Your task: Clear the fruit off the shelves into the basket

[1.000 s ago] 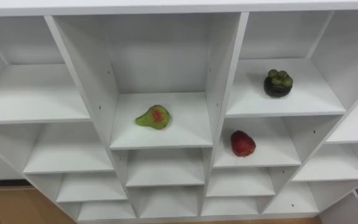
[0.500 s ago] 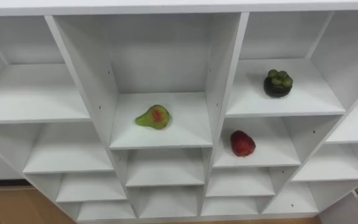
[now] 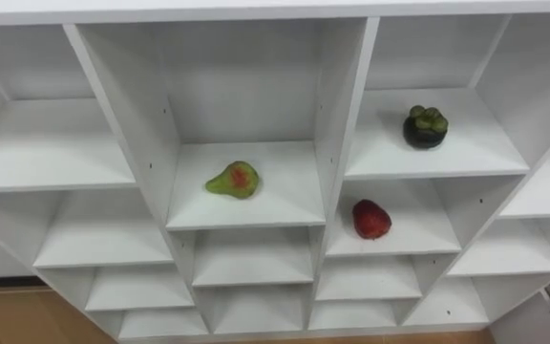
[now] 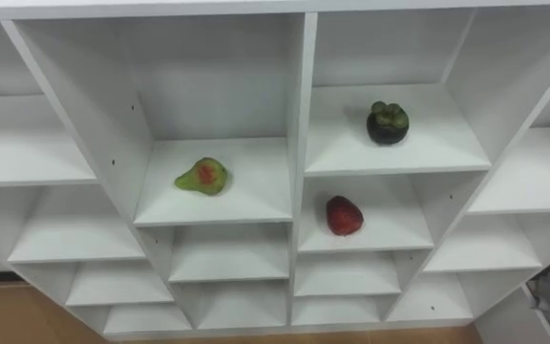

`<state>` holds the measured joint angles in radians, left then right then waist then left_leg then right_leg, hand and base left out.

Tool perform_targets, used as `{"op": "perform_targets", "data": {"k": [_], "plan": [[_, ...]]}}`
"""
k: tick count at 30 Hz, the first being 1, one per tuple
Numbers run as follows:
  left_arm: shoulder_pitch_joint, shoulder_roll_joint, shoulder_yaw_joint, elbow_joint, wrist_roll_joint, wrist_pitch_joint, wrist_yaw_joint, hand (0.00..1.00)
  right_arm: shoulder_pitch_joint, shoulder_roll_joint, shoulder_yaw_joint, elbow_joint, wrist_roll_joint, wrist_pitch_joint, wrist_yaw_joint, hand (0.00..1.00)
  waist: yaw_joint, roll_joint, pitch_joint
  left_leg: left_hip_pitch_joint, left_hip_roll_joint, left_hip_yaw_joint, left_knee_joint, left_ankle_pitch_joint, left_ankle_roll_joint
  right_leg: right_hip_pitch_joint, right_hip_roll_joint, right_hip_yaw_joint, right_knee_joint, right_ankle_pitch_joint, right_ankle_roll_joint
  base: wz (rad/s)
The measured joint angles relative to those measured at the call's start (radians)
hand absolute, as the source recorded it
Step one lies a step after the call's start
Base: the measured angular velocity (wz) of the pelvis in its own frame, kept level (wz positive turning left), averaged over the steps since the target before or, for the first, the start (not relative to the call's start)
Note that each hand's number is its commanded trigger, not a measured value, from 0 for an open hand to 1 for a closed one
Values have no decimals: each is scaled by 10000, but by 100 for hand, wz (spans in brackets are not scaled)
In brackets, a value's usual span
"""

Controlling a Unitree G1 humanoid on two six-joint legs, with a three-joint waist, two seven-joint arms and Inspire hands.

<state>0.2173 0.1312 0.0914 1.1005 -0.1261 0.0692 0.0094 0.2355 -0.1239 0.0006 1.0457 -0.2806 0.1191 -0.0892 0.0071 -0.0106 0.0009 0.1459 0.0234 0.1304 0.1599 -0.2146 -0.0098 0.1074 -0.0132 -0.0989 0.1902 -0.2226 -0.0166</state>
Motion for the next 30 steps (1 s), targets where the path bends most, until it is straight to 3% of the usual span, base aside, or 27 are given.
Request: {"op": "perform_targets", "data": {"k": [2,4,10,13,17,21,27,30], "plan": [[-45,-53,3,2,27,-130,53,100,123,32,-455,-993,69,-135,-459,0,-51,17,-18,-122,13,53,16,0,0,-126,4,117,9,56,0,-22],[-108,-85,-5,-46,-3,-427,54,100,284,37,-720,-2407,413,-659,-1162,0,-85,55,-5,-161,5,61,27,0,0,-228,39,140,-26,116,25,-5],[-39,-65,-218,-416,14,-642,148,100,1127,194,-434,-6072,808,-1349,-2001,0,-145,14,-14,-194,-11,88,27,0,0,-268,19,159,-63,119,32,-1],[145,-67,-376,-585,-46,-950,291,100,1496,196,-224,-7494,1137,-1634,-2405,0,-278,51,-71,-320,-6,86,26,1,0,-407,25,158,-50,151,25,-2],[263,-59,-375,-417,-206,-1368,317,100,1481,195,-231,-8411,1148,-1996,-2835,0,-319,78,-77,-313,5,145,26,1,0,-416,48,215,-36,206,16,-10],[332,-59,-387,-393,-225,-1628,278,100,1434,182,-220,-9371,1137,-2713,-3263,0,-321,130,-58,-223,20,298,9,0,1,-385,83,411,-47,242,23,-9],[283,5,-655,-232,-214,-1641,189,100,1471,137,-80,-10623,1098,-2965,-3812,0,-305,226,-44,-250,28,338,-8,0,1,-435,100,418,-104,270,40,-2],[229,35,-816,-186,-215,-1641,151,100,1438,-98,253,-11326,1097,-3092,-3950,0,-276,252,-63,-351,51,338,-28,0,2,-581,124,434,-60,312,29,-1]]}}
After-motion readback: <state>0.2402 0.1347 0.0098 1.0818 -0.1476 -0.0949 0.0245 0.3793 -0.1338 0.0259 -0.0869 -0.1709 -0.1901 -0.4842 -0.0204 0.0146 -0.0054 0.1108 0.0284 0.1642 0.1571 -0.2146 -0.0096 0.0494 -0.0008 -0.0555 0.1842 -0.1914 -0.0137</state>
